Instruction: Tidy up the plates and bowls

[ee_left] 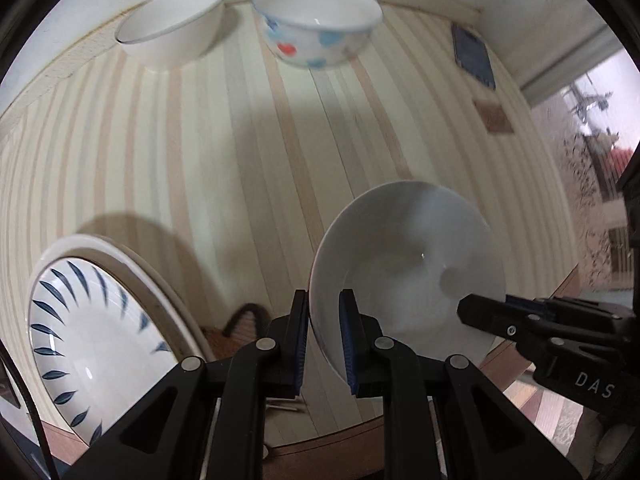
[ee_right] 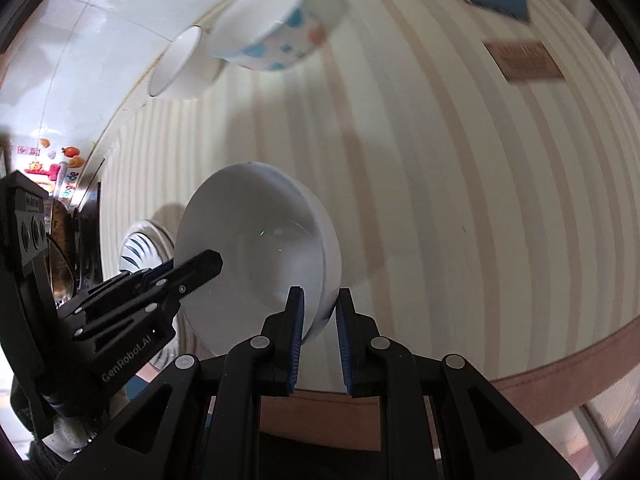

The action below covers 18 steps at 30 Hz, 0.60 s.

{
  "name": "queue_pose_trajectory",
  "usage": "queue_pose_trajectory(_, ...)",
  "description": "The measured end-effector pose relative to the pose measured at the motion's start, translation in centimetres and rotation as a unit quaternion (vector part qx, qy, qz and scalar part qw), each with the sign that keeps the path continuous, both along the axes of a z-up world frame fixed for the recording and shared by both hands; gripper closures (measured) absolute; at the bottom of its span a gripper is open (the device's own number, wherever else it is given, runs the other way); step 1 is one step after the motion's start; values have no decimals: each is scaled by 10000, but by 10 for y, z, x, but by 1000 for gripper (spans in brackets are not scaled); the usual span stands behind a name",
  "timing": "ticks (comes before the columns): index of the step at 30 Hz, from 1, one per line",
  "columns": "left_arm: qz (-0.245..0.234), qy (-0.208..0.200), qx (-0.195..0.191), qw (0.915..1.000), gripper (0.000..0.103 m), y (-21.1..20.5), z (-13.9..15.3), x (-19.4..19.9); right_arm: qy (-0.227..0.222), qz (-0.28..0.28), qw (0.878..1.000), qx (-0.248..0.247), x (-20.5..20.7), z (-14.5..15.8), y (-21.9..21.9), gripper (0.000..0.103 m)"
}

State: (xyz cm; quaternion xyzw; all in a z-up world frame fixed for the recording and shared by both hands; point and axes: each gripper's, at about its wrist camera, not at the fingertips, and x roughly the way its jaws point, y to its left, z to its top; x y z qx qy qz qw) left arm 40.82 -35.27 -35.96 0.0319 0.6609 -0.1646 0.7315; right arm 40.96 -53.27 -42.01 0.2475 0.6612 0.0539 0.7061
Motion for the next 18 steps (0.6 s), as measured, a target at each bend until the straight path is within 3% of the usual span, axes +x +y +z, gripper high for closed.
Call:
queue_pose_trajectory(10, -215, 25, 152, 9997, 90, -9, -4, -1, 80, -52, 9999, 60, -23, -22, -18, 85)
queue_pose_trajectory(16, 243, -651, -212, 9974, 89, 11, 60, 26, 281, -59, 9992, 283, -15, -22, -20, 85)
queue_pose_trajectory(18, 411, -901, -202, 9949, 80, 19, 78, 47, 105, -105, 9991, 385, -12, -8, -31, 79)
